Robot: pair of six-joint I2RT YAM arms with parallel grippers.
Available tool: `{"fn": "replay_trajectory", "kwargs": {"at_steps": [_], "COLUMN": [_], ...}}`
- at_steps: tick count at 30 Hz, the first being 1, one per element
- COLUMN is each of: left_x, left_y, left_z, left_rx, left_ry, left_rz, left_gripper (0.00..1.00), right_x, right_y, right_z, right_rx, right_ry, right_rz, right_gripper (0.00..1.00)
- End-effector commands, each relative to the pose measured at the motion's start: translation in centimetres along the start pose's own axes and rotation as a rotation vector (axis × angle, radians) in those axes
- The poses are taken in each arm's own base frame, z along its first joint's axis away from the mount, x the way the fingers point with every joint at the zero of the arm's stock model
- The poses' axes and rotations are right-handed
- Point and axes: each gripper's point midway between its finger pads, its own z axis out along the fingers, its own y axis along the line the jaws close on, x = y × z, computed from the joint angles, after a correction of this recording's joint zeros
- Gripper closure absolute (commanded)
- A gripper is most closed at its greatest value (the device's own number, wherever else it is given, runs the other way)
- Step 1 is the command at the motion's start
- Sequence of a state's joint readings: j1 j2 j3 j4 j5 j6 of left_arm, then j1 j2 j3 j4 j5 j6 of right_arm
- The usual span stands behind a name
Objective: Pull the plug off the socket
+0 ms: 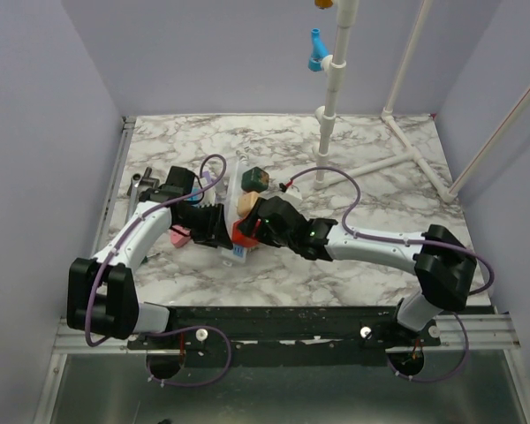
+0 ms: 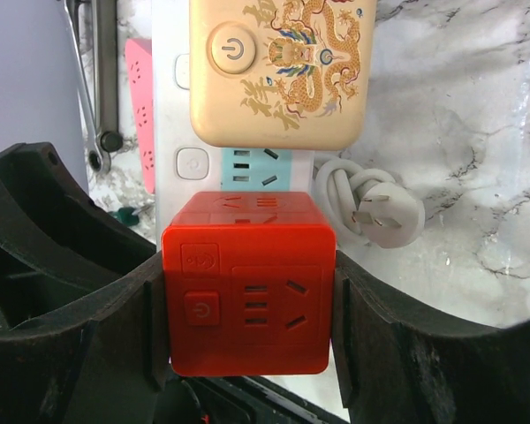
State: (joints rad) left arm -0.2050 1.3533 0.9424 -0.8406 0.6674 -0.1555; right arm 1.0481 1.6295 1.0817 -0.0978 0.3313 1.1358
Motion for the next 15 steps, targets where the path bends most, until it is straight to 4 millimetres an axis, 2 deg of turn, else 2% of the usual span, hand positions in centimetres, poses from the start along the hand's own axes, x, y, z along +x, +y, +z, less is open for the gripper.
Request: {"fn": "replay_trajectory", "kwargs": {"at_steps": [1,7,15], "left_x": [-1.5,-2.3,-2.7], "left_y": [1.1,3.1,4.5], "left_z": [-1.0,-1.6,-1.9], "left_rx": [-0.093,-0.227,-0.301], "left_ry": [-0.055,-0.085,-0.09], "left_rz": [0.132,0.136,0.138], "left_gripper": [1.0,1.0,1.0], "right_x": [-3.9,-4.9,-3.8], "right_y": [4.0,2.6,-1.6], "right_z": [-2.6,-4.1,-4.7], "right_rx": [-0.164,-0.175,-0.098], "right_ry": [-0.077,-0.068,-0.042], "right_rz": [0.033,0.057,0.099], "right_gripper": [1.0,0.99,0.99]}}
